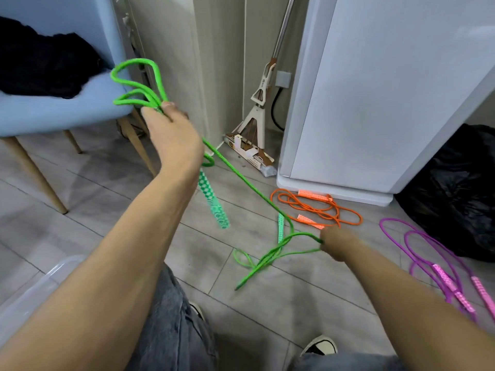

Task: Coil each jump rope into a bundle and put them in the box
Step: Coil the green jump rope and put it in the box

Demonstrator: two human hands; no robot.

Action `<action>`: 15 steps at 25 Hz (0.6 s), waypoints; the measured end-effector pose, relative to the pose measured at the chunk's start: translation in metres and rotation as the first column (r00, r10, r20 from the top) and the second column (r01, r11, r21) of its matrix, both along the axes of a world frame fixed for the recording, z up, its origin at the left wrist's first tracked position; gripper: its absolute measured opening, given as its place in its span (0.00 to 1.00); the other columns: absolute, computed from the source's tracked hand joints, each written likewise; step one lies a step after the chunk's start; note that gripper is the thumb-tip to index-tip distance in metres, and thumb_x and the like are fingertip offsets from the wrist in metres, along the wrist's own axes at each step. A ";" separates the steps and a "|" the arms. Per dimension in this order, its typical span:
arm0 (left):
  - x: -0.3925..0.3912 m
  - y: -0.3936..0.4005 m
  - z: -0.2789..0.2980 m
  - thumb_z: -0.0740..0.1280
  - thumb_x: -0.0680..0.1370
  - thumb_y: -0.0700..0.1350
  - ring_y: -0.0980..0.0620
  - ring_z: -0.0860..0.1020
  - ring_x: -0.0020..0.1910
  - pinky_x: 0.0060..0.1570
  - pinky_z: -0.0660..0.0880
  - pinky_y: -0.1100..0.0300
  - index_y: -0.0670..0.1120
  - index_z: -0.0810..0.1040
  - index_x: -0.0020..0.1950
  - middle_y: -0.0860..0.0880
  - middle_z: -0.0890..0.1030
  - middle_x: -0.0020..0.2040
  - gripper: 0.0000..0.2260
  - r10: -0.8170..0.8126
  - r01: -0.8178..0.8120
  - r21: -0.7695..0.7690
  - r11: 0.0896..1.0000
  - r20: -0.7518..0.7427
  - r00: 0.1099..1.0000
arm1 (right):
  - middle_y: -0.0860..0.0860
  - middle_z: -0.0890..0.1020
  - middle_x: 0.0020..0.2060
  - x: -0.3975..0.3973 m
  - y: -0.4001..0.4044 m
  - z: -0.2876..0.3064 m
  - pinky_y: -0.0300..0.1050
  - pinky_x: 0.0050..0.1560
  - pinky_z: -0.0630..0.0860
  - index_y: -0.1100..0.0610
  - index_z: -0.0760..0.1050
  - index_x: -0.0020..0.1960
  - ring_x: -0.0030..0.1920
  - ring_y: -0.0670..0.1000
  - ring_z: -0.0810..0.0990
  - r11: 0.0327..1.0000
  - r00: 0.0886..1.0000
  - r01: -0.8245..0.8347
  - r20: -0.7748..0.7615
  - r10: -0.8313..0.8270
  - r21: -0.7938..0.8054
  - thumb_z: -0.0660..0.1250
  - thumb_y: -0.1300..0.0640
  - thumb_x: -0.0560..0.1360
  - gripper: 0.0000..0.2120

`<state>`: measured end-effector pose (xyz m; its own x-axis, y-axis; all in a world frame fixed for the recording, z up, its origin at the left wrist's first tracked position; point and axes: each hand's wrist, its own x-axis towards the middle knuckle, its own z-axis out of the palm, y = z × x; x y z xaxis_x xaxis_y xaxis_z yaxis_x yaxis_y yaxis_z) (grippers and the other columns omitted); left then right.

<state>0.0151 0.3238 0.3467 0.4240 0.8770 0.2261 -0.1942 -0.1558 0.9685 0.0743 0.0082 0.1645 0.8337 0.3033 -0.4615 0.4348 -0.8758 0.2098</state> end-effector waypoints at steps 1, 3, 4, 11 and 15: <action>-0.001 0.003 0.002 0.55 0.81 0.49 0.41 0.76 0.42 0.48 0.75 0.50 0.47 0.66 0.47 0.38 0.78 0.45 0.07 0.068 -0.067 0.049 0.997 -0.016 0.998 | 0.56 0.79 0.64 0.005 -0.026 0.003 0.49 0.58 0.76 0.57 0.75 0.66 0.63 0.58 0.79 0.988 0.996 0.085 -0.004 -0.086 -0.131 0.63 0.56 0.80 0.16; -0.003 0.008 0.003 0.53 0.82 0.46 0.42 0.75 0.43 0.51 0.72 0.54 0.43 0.65 0.50 0.38 0.77 0.46 0.07 0.159 -0.157 0.140 0.978 0.001 0.987 | 0.54 0.78 0.65 0.008 -0.070 0.009 0.52 0.56 0.75 0.54 0.74 0.68 0.64 0.58 0.78 0.904 0.946 0.304 -0.013 -0.323 -0.300 0.64 0.59 0.77 0.19; -0.003 0.014 0.001 0.53 0.82 0.47 0.40 0.75 0.45 0.52 0.71 0.53 0.41 0.66 0.52 0.36 0.78 0.48 0.10 0.200 -0.198 0.171 0.965 0.006 0.980 | 0.52 0.78 0.64 0.007 -0.082 0.013 0.52 0.54 0.74 0.51 0.75 0.67 0.63 0.58 0.78 0.840 0.905 0.389 -0.015 -0.426 -0.378 0.65 0.58 0.76 0.19; -0.005 -0.033 0.003 0.53 0.85 0.40 0.55 0.64 0.20 0.22 0.65 0.62 0.46 0.66 0.44 0.48 0.70 0.33 0.10 -0.358 0.375 -0.207 0.904 0.116 0.926 | 0.52 0.65 0.77 -0.014 -0.024 0.037 0.48 0.72 0.65 0.49 0.61 0.78 0.75 0.55 0.66 0.965 0.958 0.199 -0.241 -0.154 0.172 0.78 0.45 0.69 0.43; -0.012 -0.067 0.004 0.52 0.85 0.39 0.55 0.62 0.21 0.23 0.64 0.63 0.44 0.66 0.45 0.47 0.69 0.33 0.10 -0.565 0.599 -0.295 0.744 0.201 0.800 | 0.47 0.71 0.71 -0.045 0.061 0.056 0.43 0.71 0.67 0.47 0.64 0.76 0.70 0.46 0.70 0.593 0.921 0.256 -0.378 0.089 0.764 0.76 0.47 0.72 0.37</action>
<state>0.0028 0.2570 0.3503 0.8688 0.4938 0.0377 -0.2321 0.3388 0.9118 0.0297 0.0696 0.2201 0.7110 0.6235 -0.3252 0.2378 -0.6484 -0.7232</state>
